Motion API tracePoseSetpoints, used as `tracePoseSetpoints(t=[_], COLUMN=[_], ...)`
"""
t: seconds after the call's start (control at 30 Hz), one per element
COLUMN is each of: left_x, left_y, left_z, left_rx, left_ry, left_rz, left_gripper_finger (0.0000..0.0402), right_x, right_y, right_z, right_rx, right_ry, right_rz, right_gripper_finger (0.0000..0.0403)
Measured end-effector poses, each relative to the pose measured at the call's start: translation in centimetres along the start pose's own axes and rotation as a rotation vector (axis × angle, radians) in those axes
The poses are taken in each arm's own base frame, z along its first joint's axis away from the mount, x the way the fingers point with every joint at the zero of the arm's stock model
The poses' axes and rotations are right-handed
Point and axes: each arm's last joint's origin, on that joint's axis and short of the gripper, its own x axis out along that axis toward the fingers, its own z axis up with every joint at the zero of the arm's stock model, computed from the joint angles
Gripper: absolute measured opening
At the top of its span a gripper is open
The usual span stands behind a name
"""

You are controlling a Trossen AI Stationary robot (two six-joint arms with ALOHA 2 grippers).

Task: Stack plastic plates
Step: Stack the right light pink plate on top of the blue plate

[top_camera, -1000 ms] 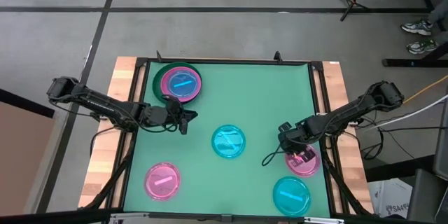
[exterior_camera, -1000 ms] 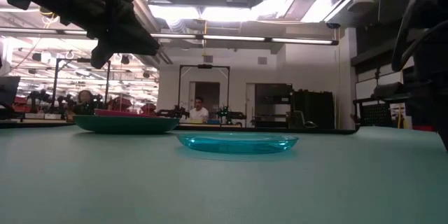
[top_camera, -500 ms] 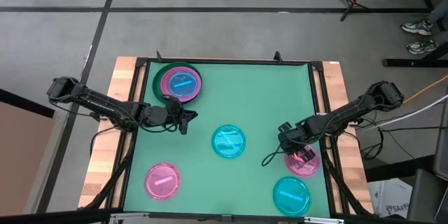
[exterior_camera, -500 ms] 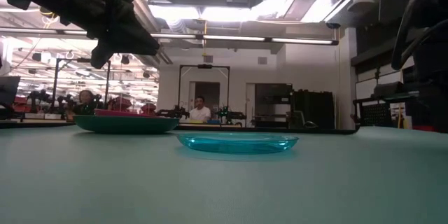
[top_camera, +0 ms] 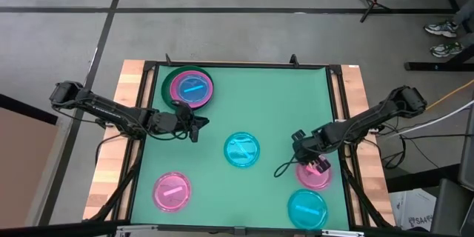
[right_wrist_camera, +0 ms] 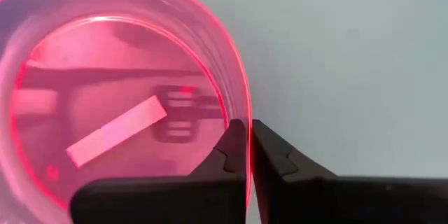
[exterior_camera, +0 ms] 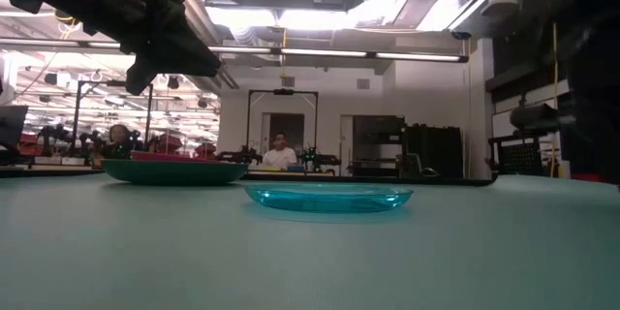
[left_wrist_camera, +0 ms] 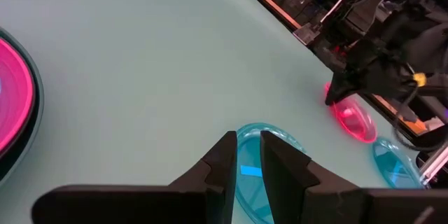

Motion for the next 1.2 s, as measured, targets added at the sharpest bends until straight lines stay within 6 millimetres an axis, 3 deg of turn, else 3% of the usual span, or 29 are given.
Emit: tracePoseSetpoints(t=[0.4, 0.83, 1.2], left_x=[0.0, -0.1, 0.3], left_y=[-0.2, -0.9, -1.4], left_z=[0.2, 0.9, 1.1], left_rx=[-0.018, -0.056, -0.062], left_ry=[-0.022, -0.083, -0.117], left_rz=[-0.023, -0.096, -0.132], left_gripper_finger=[0.0057, 0.0057, 0.0057], right_x=[-3.0, -4.3, -6.2], right_y=[-1.1, -2.4, -6.5], right_z=[3.9, 6.1, 6.4], right_rx=[-0.006, 0.072, 0.342], right_ry=[-0.186, -0.387, -0.590], right_rz=[-0.213, -0.567, -0.755], right_gripper_finger=[0.0000, 0.0000, 0.0000])
